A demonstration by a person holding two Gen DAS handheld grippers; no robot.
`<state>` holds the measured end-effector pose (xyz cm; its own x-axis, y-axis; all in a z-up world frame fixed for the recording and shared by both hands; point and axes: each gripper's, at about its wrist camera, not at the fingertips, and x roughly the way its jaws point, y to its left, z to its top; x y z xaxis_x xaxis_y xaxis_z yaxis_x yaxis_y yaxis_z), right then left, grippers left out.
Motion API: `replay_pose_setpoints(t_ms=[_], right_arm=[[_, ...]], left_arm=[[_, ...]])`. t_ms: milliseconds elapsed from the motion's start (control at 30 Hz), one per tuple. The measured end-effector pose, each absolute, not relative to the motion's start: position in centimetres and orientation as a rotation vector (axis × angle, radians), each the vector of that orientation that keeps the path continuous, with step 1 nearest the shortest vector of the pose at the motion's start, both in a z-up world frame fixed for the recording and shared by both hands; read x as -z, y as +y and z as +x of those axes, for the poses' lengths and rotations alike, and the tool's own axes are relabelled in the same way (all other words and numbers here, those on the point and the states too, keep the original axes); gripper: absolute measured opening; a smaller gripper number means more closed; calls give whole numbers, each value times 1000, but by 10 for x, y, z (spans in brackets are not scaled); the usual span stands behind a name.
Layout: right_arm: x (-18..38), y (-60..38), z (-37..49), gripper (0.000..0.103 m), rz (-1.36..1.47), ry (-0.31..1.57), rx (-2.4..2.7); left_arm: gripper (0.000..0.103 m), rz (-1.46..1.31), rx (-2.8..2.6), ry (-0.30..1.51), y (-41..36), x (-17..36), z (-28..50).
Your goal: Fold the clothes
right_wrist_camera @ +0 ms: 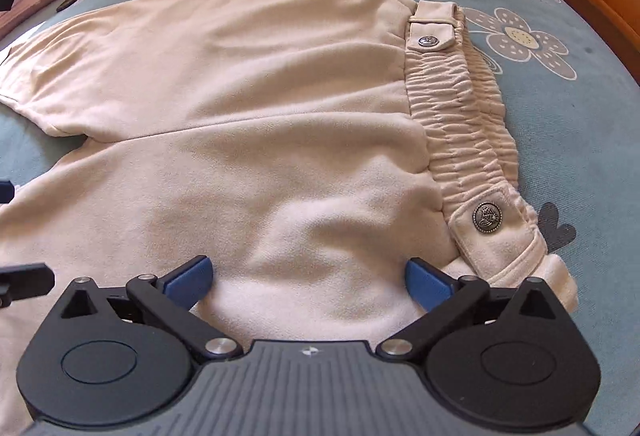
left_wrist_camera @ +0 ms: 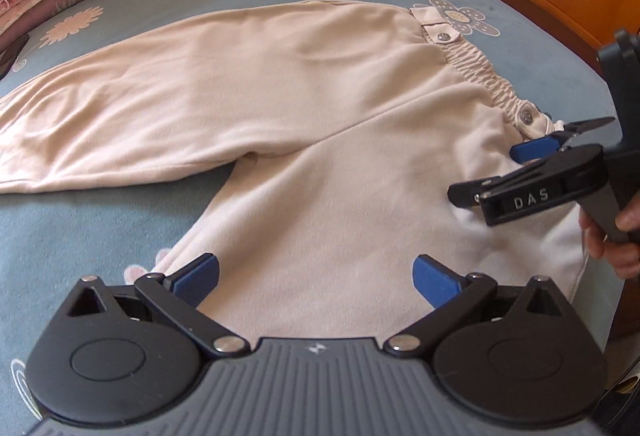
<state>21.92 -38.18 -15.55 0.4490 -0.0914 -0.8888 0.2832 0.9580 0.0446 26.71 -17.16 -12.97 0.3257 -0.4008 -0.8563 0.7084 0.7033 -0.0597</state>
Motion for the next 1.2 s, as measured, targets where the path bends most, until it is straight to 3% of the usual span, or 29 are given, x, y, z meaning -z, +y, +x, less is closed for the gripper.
replay_pose_setpoints(t_ms=[167,433,833,933,1033,1200], right_arm=[[157,-380,216,103,182,1065,233],[157,-379,223,103,186,1099,242],[154,-377,219,103,167,1074,242],[130,-367,205,103,122,977,239],[108,-348,186,103,106,904,136],[120,-314,172,103,113,956,3]], left_arm=[[102,294,771,1090,-157,152,254],[102,343,770,1005,-159,159,240],[102,414,808,1005,-132,141,225],[102,373,770,985,-119,124,222],[102,367,746,1035,-108,130,217],[102,356,707,1118,-91,141,208]])
